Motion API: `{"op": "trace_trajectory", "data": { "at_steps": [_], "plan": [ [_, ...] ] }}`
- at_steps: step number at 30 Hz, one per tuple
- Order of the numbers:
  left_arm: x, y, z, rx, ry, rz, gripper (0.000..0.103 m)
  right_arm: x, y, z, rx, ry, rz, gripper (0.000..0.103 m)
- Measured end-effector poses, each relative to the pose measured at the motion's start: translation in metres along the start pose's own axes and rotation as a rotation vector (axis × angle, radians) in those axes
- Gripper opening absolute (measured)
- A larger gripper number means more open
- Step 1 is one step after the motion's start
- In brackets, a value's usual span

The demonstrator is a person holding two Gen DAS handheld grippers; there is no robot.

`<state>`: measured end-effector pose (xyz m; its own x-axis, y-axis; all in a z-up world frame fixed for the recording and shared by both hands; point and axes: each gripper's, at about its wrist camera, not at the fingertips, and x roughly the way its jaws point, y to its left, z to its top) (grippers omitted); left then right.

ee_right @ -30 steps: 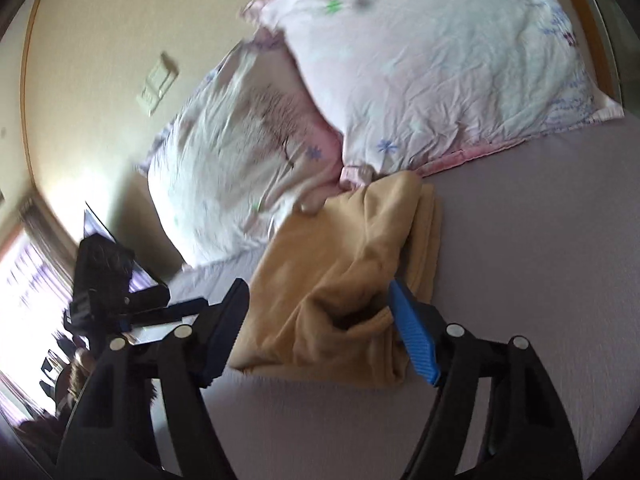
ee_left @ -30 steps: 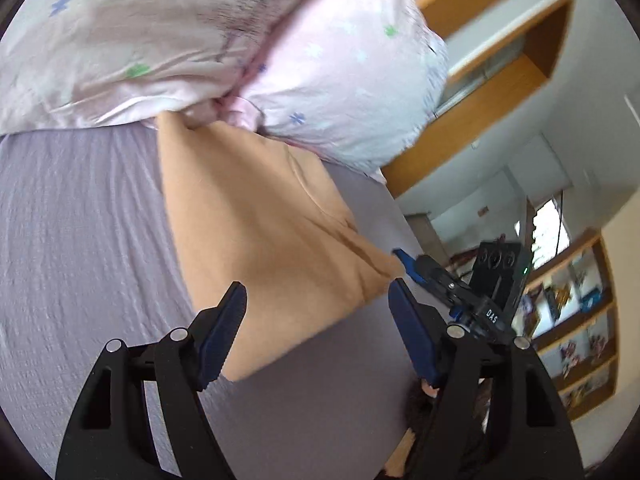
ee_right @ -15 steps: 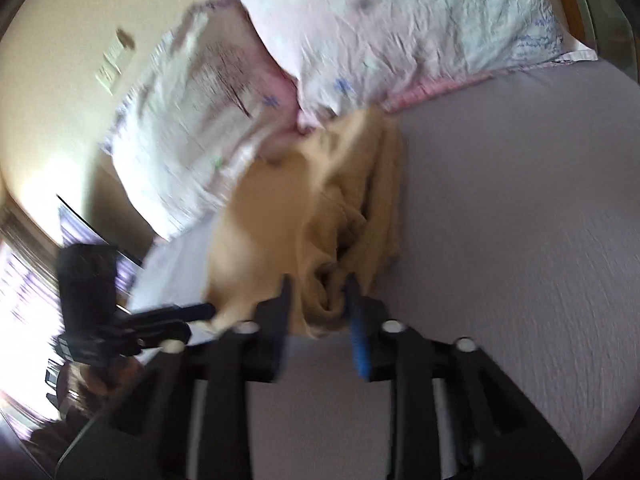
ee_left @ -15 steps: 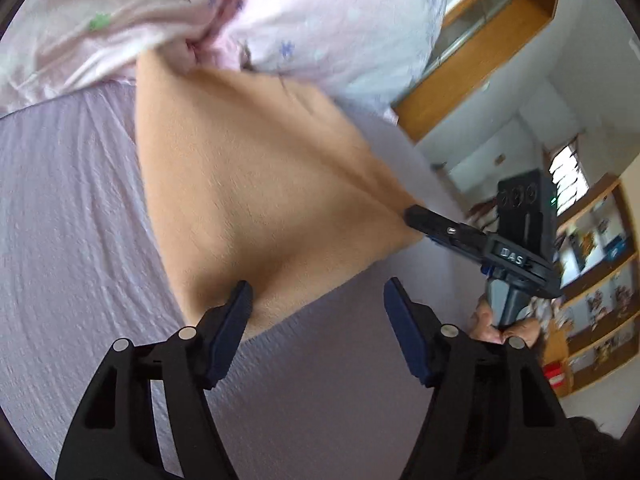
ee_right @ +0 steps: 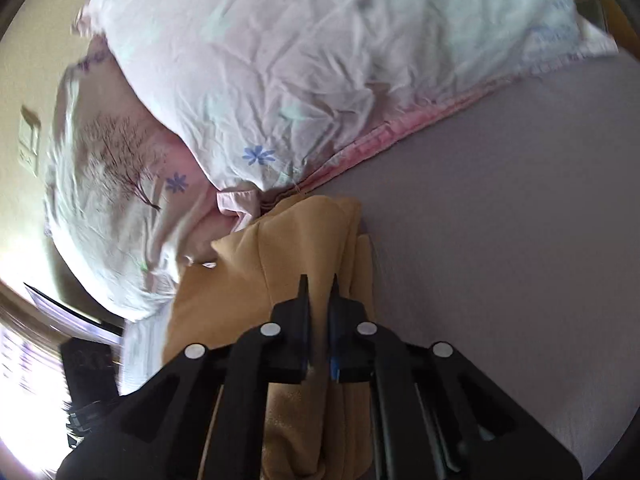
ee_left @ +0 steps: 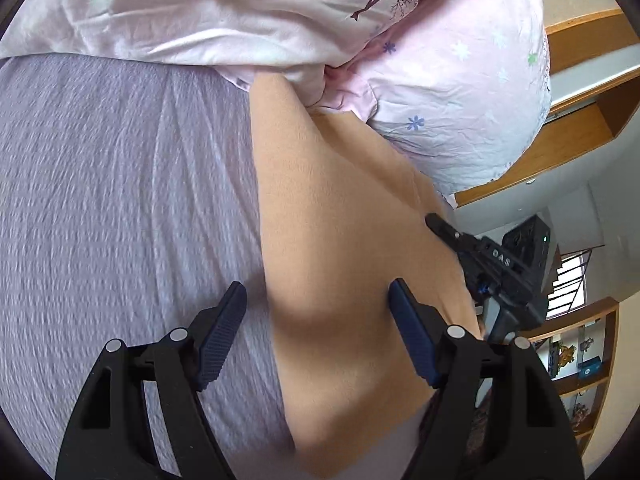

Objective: Fold small clothes

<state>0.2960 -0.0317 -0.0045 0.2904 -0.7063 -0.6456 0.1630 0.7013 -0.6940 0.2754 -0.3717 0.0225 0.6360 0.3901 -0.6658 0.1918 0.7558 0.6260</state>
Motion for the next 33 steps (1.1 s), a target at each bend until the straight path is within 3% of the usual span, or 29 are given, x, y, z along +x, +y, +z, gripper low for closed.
{"op": "trace_trajectory", "data": {
  "at_steps": [1,2,3,4,5,6,7,9,11,15,17,19,21,23,25,26,29,31,33],
  "plan": [
    [0.000,0.002,0.001,0.003,0.001,-0.007,0.074,0.000,-0.003,-0.002,0.004,0.016,0.009,0.024],
    [0.002,0.001,0.003,0.005,-0.002,-0.014,0.074,0.001,-0.006,-0.004,0.010,0.037,0.012,0.048],
    [0.006,0.000,0.005,0.006,-0.007,-0.025,0.074,0.003,-0.009,-0.006,0.028,0.067,0.034,0.064],
    [0.011,-0.001,0.008,0.003,-0.008,-0.039,0.073,0.004,-0.011,-0.007,0.038,0.083,0.050,0.072],
    [0.015,-0.001,0.009,-0.005,-0.001,-0.061,0.069,0.006,-0.011,-0.010,0.030,0.090,0.069,0.062],
    [0.019,-0.002,0.009,-0.014,0.006,-0.059,0.057,0.012,-0.009,-0.011,0.018,0.101,0.084,0.048],
    [0.020,-0.003,0.010,-0.016,0.000,-0.055,0.052,0.017,-0.008,-0.014,0.016,0.116,0.109,0.024],
    [0.015,-0.003,0.008,-0.008,-0.010,-0.069,0.037,0.016,-0.001,-0.017,0.025,0.101,0.140,0.022],
    [-0.004,-0.003,0.002,0.010,-0.020,-0.092,0.035,0.012,0.011,-0.022,-0.001,0.091,0.161,0.020],
    [-0.057,0.008,-0.017,0.064,-0.100,-0.032,0.035,0.021,0.054,-0.042,-0.090,0.135,0.218,0.020],
    [-0.071,0.020,-0.017,0.053,-0.130,0.015,0.037,0.032,0.073,-0.053,-0.144,0.168,0.206,0.025],
    [-0.083,0.036,-0.018,0.025,-0.140,0.081,0.038,0.043,0.089,-0.062,-0.195,0.183,0.122,0.037],
    [-0.100,0.041,-0.028,0.013,-0.170,0.111,0.038,0.023,0.097,-0.068,-0.224,0.120,0.069,0.044],
    [-0.124,0.027,-0.046,0.096,-0.237,0.130,0.038,-0.010,0.103,-0.076,-0.232,0.040,0.125,0.067],
    [-0.134,0.007,-0.067,0.156,-0.260,0.078,0.042,-0.042,0.114,-0.093,-0.242,0.025,0.290,0.073],
    [-0.136,-0.001,-0.076,0.177,-0.262,0.049,0.051,-0.049,0.121,-0.104,-0.249,0.049,0.359,0.076],
    [-0.119,-0.032,-0.103,0.265,-0.224,0.000,0.058,-0.048,0.135,-0.128,-0.254,0.136,0.471,0.081],
    [-0.098,-0.039,-0.108,0.289,-0.187,0.040,0.060,-0.036,0.137,-0.140,-0.228,0.176,0.453,0.081],
    [-0.083,-0.031,-0.111,0.272,-0.141,0.111,0.060,-0.026,0.120,-0.144,-0.185,0.175,0.314,0.081]
  ]
}}
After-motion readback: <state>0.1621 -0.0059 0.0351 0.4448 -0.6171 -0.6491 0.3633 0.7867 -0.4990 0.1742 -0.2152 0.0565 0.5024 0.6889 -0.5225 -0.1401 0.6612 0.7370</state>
